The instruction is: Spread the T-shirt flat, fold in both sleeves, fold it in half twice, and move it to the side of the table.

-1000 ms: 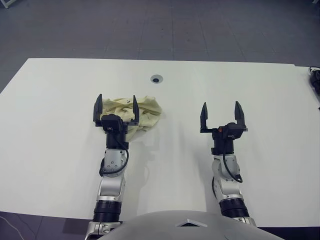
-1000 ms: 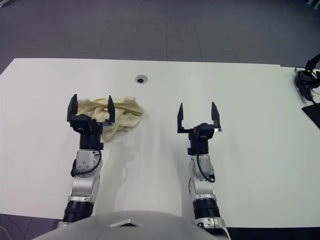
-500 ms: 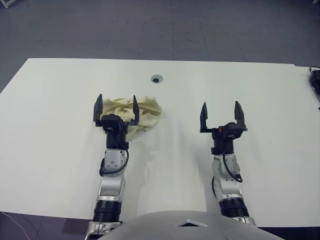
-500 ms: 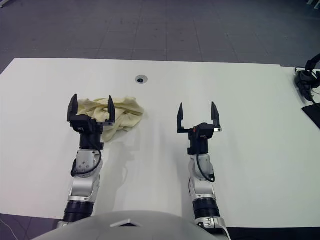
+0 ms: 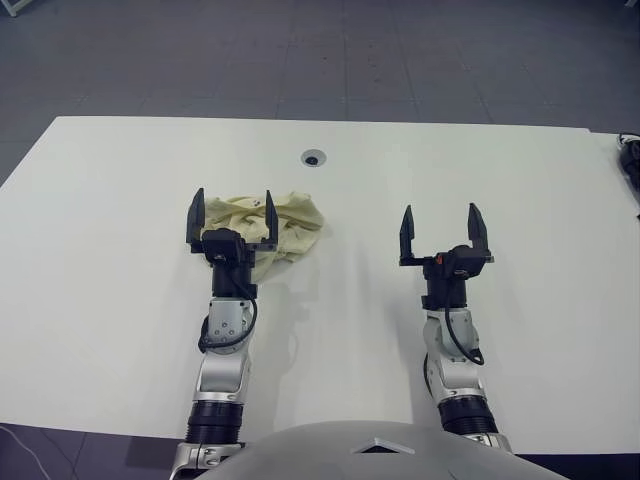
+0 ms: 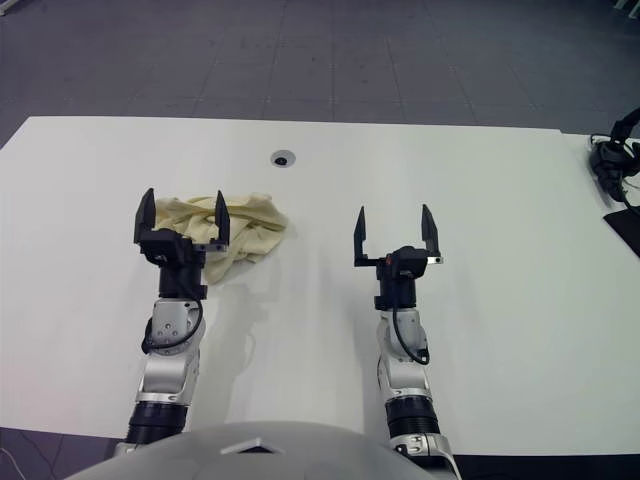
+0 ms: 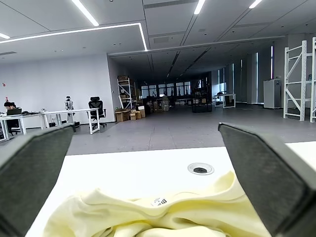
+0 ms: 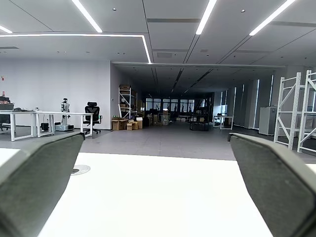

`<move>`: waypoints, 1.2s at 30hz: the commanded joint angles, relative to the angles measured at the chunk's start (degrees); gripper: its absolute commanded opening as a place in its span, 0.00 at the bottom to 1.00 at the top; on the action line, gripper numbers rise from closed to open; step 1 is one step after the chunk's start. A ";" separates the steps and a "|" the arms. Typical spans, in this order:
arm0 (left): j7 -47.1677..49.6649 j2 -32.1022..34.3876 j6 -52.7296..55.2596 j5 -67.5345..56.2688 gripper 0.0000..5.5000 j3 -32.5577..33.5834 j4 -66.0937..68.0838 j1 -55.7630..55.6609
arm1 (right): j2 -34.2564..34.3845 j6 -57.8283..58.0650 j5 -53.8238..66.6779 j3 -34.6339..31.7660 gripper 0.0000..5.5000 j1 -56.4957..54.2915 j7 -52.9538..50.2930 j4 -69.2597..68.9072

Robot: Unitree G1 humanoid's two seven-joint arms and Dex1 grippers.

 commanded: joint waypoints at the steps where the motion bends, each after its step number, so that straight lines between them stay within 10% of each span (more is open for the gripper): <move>1: -0.20 -0.39 -0.25 -0.01 0.98 -0.11 0.30 -0.24 | 0.12 0.23 0.14 -0.01 0.98 -0.30 -0.03 -0.10; 22: -0.37 -0.32 -0.30 -0.26 0.98 -0.07 0.23 -0.21 | -0.09 0.69 0.60 0.53 0.98 -0.31 0.87 0.06; 36: 2.10 -0.42 -0.65 -0.88 0.98 3.58 4.13 -3.61 | -6.77 16.35 10.80 11.61 0.98 -8.54 28.81 0.72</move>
